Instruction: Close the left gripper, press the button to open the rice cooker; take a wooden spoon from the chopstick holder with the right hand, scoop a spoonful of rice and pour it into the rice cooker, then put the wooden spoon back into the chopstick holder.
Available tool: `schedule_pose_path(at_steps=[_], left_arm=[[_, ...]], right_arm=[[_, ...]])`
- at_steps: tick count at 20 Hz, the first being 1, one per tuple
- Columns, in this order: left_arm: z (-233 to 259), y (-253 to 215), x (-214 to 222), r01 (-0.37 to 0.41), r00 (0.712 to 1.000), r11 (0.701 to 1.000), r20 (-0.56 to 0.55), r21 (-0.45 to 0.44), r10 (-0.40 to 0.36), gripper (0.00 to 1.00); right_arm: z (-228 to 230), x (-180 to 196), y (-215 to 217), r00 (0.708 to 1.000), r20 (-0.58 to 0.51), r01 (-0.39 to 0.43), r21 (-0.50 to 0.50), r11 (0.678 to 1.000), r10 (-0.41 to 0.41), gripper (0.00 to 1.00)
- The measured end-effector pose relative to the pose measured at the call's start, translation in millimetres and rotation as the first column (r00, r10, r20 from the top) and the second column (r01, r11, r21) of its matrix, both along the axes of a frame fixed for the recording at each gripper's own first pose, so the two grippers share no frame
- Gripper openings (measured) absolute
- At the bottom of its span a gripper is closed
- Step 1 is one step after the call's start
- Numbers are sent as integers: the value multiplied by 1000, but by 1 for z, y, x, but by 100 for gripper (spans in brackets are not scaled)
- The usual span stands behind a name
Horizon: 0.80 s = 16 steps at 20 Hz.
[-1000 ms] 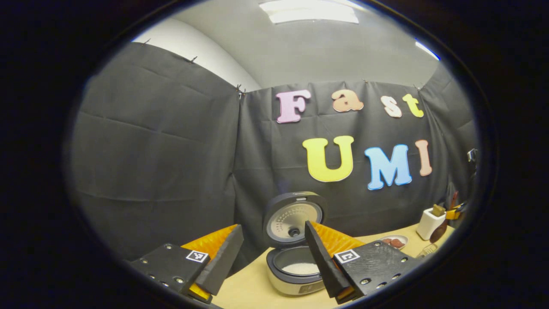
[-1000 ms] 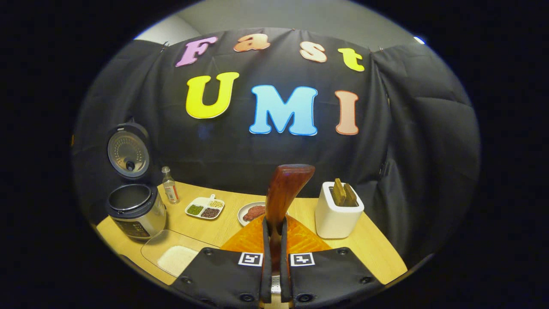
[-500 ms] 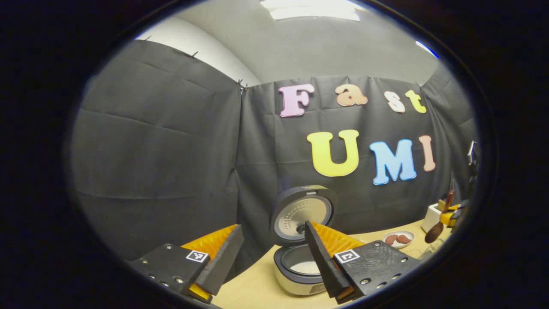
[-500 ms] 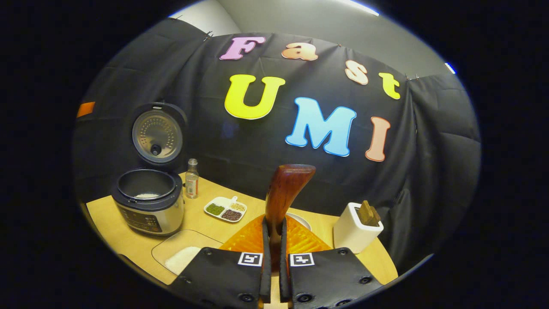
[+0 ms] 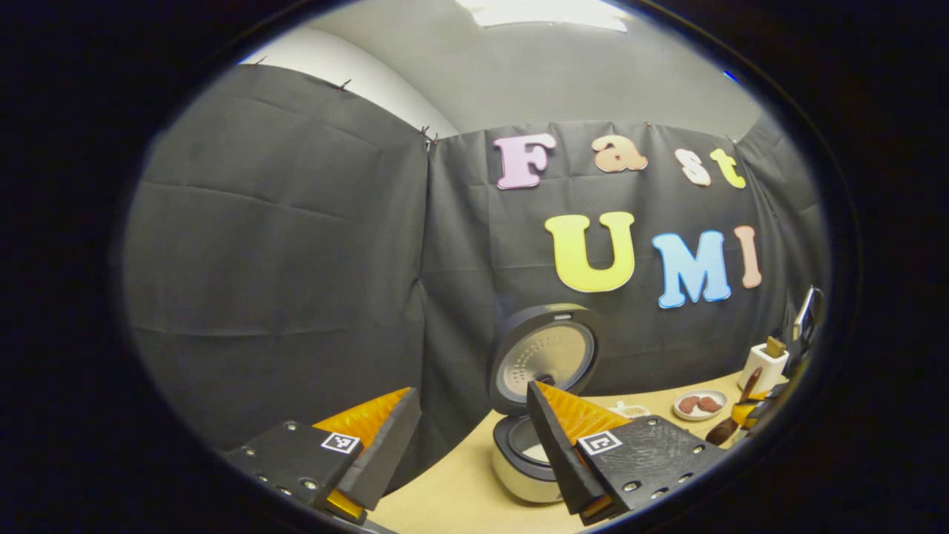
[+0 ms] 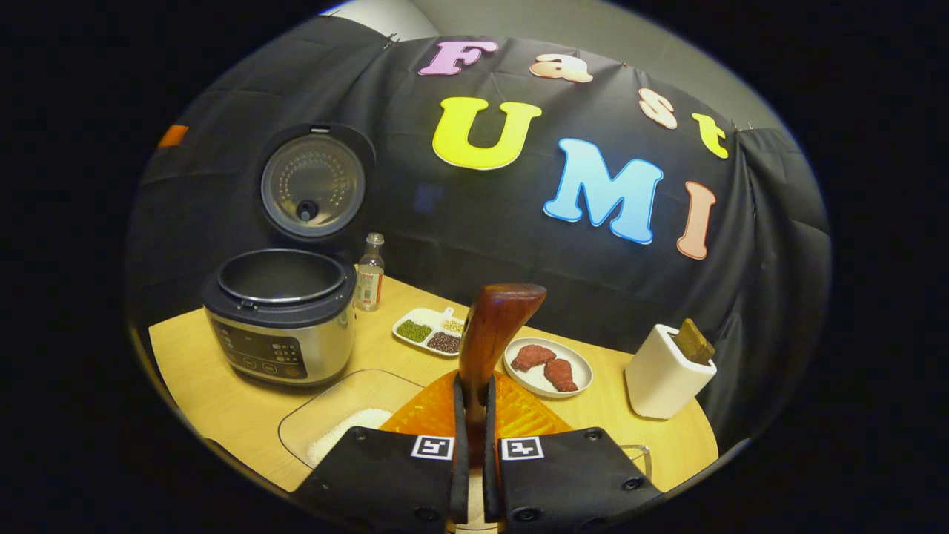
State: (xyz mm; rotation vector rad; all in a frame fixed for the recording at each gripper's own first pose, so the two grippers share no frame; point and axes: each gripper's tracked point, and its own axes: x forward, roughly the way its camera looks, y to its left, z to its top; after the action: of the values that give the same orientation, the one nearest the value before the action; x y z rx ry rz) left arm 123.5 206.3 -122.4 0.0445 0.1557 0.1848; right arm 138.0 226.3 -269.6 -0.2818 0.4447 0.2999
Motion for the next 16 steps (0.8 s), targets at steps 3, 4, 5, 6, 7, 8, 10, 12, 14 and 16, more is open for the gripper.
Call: schedule_pose_path(at_steps=[3, 4, 5, 6, 7, 8, 10, 12, 14, 16], left_arm=[[0, 7, 0, -10, 1000, 1000, -4, 11, 10, 86], [1, 8, 0, -13, 1000, 1000, -2, 13, 13, 86], [1, 9, 0, -13, 1000, 1000, 0, 13, 13, 86], [4, 9, -1, -13, 1000, 1000, 4, 14, 13, 86], [3, 10, 0, -13, 1000, 1000, 7, 16, 13, 86], [4, 11, 0, -12, 1000, 1000, 7, 18, 12, 86], [5, 10, 1, -10, 1000, 1000, 8, 19, 10, 86], [4, 7, 1, -10, 1000, 1000, 7, 13, 10, 86], [6, 6, -1, -6, 1000, 1000, 12, 9, 6, 86], [8, 4, -2, -3, 1000, 1000, 15, 13, 2, 86]], right_arm=[[-21, 1, 3, 1000, -22, 3, -19, 1000, -3, 10], [-29, -1, 5, 999, -34, 0, -23, 1000, -1, 10], [-35, -3, 8, 999, -50, -3, -22, 1000, 2, 10], [-40, -4, 12, 998, -61, -6, -17, 1000, 5, 9], [-41, -6, 15, 998, -64, -9, -15, 1000, 8, 10], [-43, -7, 18, 998, -65, -16, -13, 1000, 15, 10], [-48, -14, 28, 995, -94, -32, 19, 999, 34, 9], [-49, -19, 38, 991, -123, -34, 85, 996, 44, 9], [-48, -25, 43, 985, -168, -17, 144, 989, 41, 10], [-48, -27, 44, 978, -208, 8, 192, 981, 33, 9]])
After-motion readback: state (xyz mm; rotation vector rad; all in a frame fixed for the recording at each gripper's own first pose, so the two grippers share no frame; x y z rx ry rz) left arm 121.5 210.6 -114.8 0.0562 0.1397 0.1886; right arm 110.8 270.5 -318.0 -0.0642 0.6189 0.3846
